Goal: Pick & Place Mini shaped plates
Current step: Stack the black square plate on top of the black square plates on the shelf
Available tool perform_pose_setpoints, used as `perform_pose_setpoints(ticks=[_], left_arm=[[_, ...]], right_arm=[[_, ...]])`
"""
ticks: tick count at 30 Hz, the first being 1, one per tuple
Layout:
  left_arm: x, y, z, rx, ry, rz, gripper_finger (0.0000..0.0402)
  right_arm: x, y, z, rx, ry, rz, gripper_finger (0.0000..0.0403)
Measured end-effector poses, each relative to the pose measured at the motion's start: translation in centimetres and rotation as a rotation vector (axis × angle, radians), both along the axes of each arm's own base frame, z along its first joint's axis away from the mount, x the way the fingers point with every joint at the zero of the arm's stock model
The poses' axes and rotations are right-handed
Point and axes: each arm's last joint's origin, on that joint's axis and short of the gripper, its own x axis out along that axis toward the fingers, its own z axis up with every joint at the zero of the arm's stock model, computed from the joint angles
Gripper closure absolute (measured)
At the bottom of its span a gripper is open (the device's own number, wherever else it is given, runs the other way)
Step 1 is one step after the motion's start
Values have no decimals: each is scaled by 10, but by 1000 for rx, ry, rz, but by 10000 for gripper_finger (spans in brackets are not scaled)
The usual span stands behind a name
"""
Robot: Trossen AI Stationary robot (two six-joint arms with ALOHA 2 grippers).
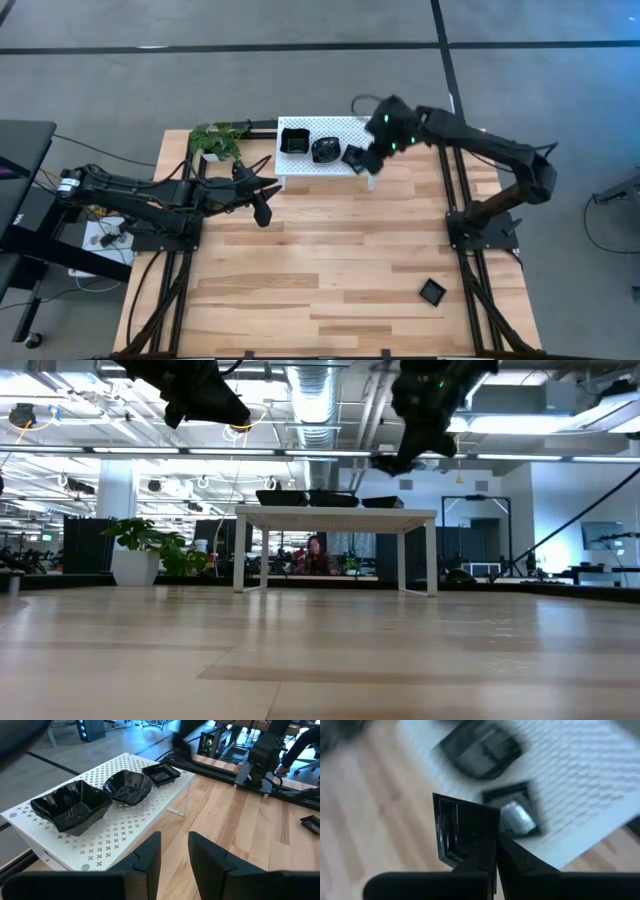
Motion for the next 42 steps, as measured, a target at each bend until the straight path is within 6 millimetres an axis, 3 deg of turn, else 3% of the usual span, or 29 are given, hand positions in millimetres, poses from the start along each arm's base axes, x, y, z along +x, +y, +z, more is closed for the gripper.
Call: perform_pose_setpoints(ticks=[4, 9, 21, 36, 42], left_arm=[[0, 0, 0, 0, -1, 0, 302], [0, 0, -1, 1, 1, 0, 302], [-1, 1, -9, 2, 24, 4, 302], [-1, -3, -9, 2, 24, -12, 302], [-1, -3, -9, 4, 26, -13, 302]], right_arm=[[2, -32, -11, 91, -58, -193, 400], [6, -40, -22, 195, -59, -252, 400], [12, -29, -23, 245, -56, -469, 399], [17, -22, -24, 221, -57, -587, 360], [18, -22, -23, 196, -61, -546, 342]])
